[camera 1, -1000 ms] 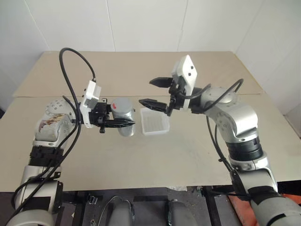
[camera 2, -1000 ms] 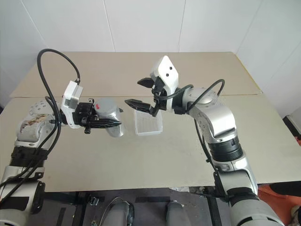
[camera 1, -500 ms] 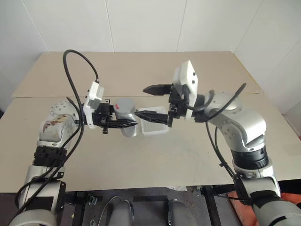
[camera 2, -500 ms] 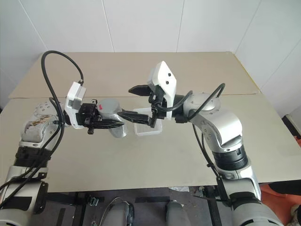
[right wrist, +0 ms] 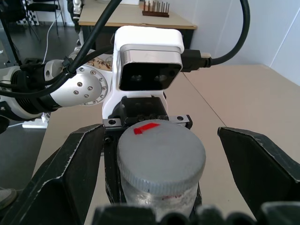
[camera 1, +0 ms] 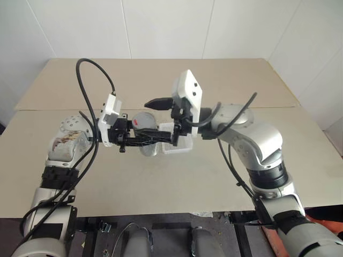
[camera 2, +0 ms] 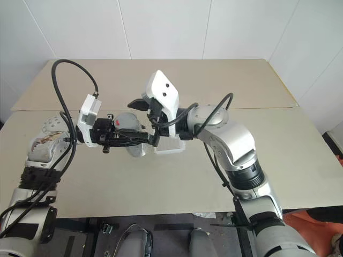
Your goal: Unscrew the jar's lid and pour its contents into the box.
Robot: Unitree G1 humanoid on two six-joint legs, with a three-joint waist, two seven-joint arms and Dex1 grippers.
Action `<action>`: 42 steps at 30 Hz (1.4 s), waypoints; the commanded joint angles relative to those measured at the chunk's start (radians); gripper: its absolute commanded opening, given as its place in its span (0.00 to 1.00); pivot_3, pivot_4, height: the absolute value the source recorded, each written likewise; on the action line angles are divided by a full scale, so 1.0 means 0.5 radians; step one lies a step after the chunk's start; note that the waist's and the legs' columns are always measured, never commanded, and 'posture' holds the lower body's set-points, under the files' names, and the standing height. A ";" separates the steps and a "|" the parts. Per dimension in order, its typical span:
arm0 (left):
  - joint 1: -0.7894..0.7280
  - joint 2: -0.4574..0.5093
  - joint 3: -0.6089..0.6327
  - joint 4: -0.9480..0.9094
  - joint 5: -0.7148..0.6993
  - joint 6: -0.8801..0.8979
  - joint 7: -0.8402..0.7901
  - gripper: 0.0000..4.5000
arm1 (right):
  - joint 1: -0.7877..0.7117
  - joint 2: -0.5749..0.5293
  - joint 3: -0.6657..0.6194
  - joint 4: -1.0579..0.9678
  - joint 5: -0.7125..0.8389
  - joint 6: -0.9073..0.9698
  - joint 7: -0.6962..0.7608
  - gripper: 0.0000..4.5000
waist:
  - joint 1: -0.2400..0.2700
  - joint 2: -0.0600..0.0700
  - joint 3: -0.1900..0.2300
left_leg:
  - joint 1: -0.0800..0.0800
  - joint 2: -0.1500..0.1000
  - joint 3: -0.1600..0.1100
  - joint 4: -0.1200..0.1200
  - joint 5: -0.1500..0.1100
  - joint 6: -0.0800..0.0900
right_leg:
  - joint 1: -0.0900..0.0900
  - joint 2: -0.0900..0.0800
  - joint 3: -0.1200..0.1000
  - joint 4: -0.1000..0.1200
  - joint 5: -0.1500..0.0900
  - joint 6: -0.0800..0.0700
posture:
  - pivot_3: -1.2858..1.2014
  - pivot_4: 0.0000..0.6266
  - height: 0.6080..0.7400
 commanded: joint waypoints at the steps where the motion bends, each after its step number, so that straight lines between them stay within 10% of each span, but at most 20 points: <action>1: -0.030 0.012 0.030 -0.056 -0.023 -0.025 0.003 0.43 | -0.058 0.016 -0.004 -0.027 -0.008 0.000 -0.005 1.00 | 0.000 0.000 0.000 | 0.000 0.000 0.000 0.000 0.000 0.000 | 0.000 0.000 0.000 0.000 0.000 0.000 | 0.52 0.24 1.00; 11: -0.010 0.019 0.030 -0.082 -0.021 -0.031 0.006 0.43 | -0.077 0.046 0.007 0.023 -0.002 -0.022 0.021 1.00 | 0.000 0.000 0.000 | 0.000 0.000 0.000 0.000 0.000 0.000 | 0.000 0.000 0.000 0.000 0.000 0.000 | 0.52 0.24 1.00; 18: 0.004 0.030 0.031 -0.095 -0.021 -0.028 0.000 0.43 | -0.077 0.062 0.001 0.031 -0.001 -0.029 0.047 0.61 | 0.000 0.000 0.000 | 0.000 0.000 0.000 0.000 0.000 0.000 | 0.000 0.000 0.000 0.000 0.000 0.000 | 0.52 0.24 1.00; 34: 0.088 0.046 -0.005 -0.071 0.045 -0.112 -0.003 0.43 | -0.106 -0.080 -0.476 0.016 0.374 0.281 -0.067 0.61 | 0.005 0.000 0.000 | 0.000 0.000 0.000 0.000 0.000 0.000 | 0.000 0.000 -0.001 0.000 0.000 0.000 | 0.52 0.24 1.00; 42: 0.089 0.019 0.089 -0.037 0.055 -0.149 0.205 0.43 | 0.492 -0.374 -0.628 -0.013 0.038 -0.028 -0.285 0.61 | 0.011 0.000 0.000 | -0.001 -0.001 0.000 0.000 0.000 0.000 | 0.001 -0.002 0.000 -0.006 0.000 0.000 | 0.52 0.24 1.00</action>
